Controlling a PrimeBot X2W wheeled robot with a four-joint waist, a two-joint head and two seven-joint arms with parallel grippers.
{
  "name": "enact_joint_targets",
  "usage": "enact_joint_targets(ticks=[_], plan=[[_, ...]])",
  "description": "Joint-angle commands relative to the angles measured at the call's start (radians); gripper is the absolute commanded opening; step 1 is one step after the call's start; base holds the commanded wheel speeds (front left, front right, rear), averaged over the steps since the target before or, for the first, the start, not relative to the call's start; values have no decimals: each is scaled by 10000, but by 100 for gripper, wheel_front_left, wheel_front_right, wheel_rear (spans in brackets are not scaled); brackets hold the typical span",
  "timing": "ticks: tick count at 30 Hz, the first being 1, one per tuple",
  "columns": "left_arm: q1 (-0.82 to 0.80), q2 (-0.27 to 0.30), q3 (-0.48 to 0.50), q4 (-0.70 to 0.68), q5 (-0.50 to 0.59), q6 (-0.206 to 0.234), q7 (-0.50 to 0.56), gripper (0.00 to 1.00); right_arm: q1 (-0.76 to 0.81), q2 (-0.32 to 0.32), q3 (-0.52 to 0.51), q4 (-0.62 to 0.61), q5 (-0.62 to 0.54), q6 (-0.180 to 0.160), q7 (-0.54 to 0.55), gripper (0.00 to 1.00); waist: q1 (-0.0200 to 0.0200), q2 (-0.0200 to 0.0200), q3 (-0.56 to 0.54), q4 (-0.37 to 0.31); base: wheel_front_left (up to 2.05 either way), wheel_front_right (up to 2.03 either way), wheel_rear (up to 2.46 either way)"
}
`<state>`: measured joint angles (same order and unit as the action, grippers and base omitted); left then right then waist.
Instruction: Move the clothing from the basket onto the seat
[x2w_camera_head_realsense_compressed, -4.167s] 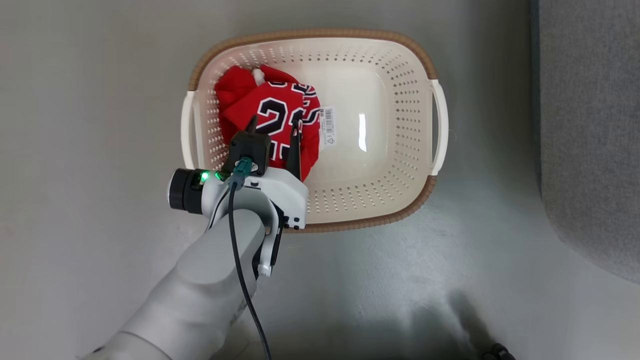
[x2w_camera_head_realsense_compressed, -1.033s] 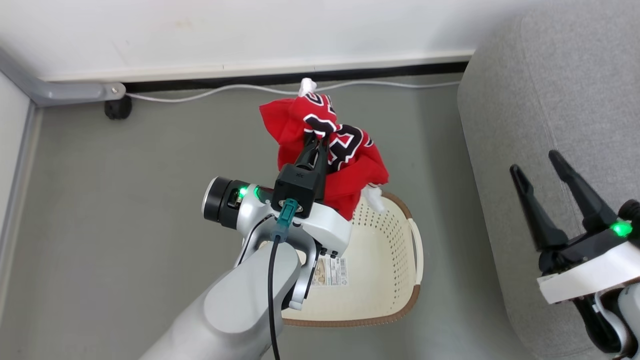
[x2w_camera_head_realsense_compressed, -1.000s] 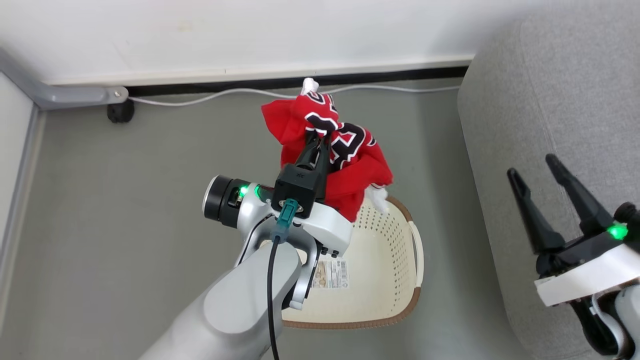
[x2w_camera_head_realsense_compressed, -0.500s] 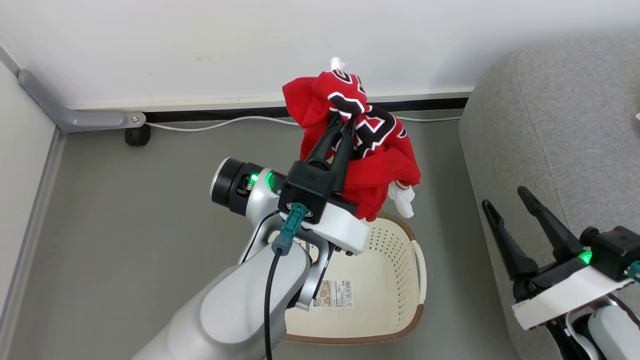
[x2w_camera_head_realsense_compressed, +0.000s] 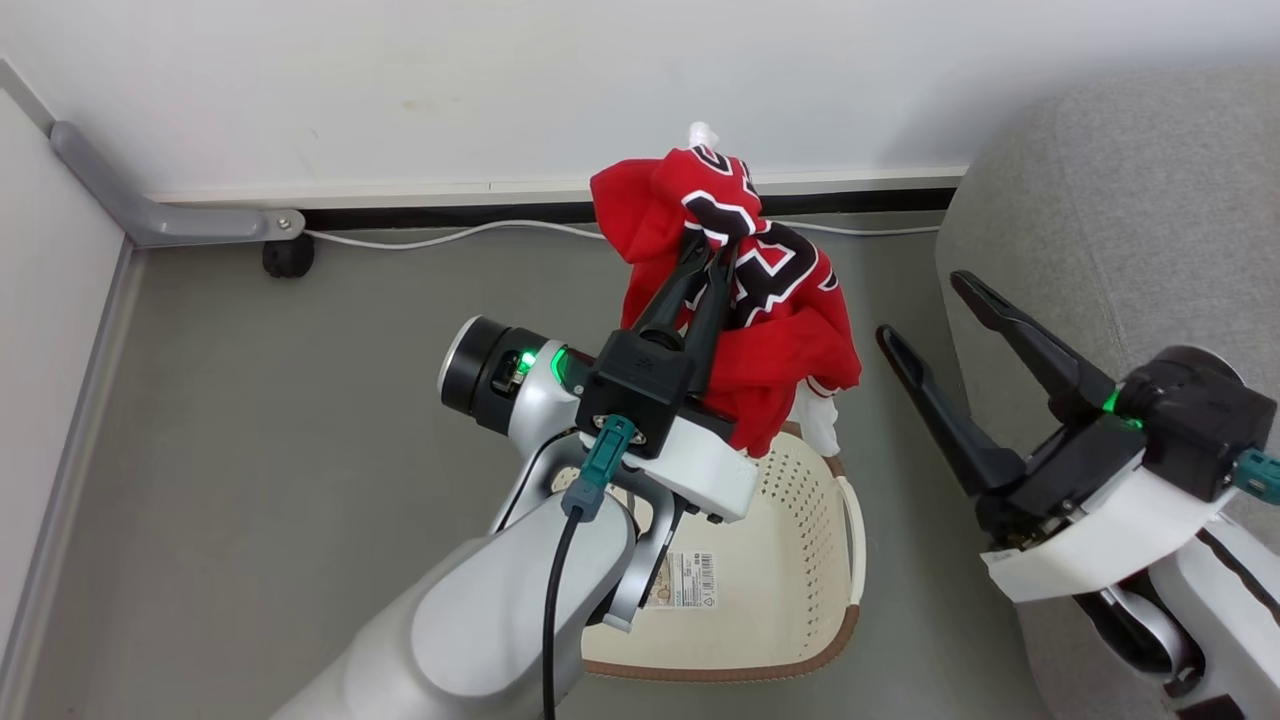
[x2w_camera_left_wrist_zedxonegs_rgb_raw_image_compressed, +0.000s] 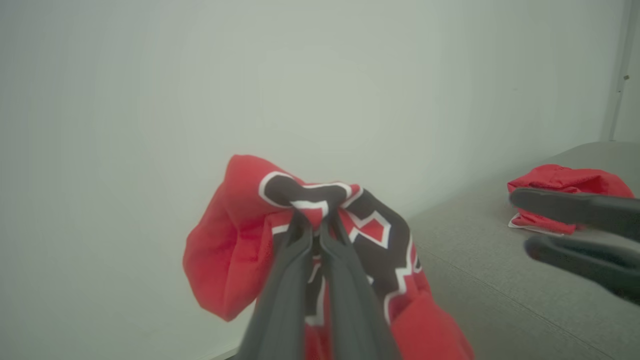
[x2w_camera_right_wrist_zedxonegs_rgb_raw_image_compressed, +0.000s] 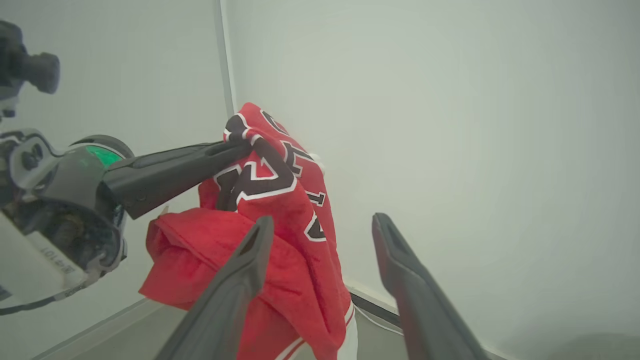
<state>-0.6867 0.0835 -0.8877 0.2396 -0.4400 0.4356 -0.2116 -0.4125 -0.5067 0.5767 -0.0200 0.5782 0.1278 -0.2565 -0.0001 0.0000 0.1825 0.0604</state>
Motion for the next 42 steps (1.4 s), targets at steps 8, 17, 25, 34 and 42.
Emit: enact_joint_targets(ticks=[8, 17, 25, 34, 42], plan=[[-691, -8, 141, -242, 9, -146, -146, 0, -1503, -479, 887, -12, -120, 29, -53, 100, 1, 0, 73, 317, 0, 0, 0], [-760, -119, -96, -188, -52, -309, -223, 0, -2723, -829, 2504, 1072, 460, 29, -53, 100, 1, 0, 116, 546, 0, 0, 0], [-829, -237, -410, -41, -199, -510, -296, 0, -3959, -1049, 5386, 1938, 1932, 29, -53, 100, 1, 0, 184, 724, 0, 0, 0], [-869, -305, -638, 134, -378, -561, -395, 0, -4660, -835, 6262, 2599, 2772, 29, -53, 0, 1, 0, 307, 749, 0, 0, 0], [-832, -320, -704, 406, -495, -597, -452, 0, -4225, -959, 5434, 2392, 2747, 29, -53, 0, 1, 0, 379, 613, 0, 0, 0]])
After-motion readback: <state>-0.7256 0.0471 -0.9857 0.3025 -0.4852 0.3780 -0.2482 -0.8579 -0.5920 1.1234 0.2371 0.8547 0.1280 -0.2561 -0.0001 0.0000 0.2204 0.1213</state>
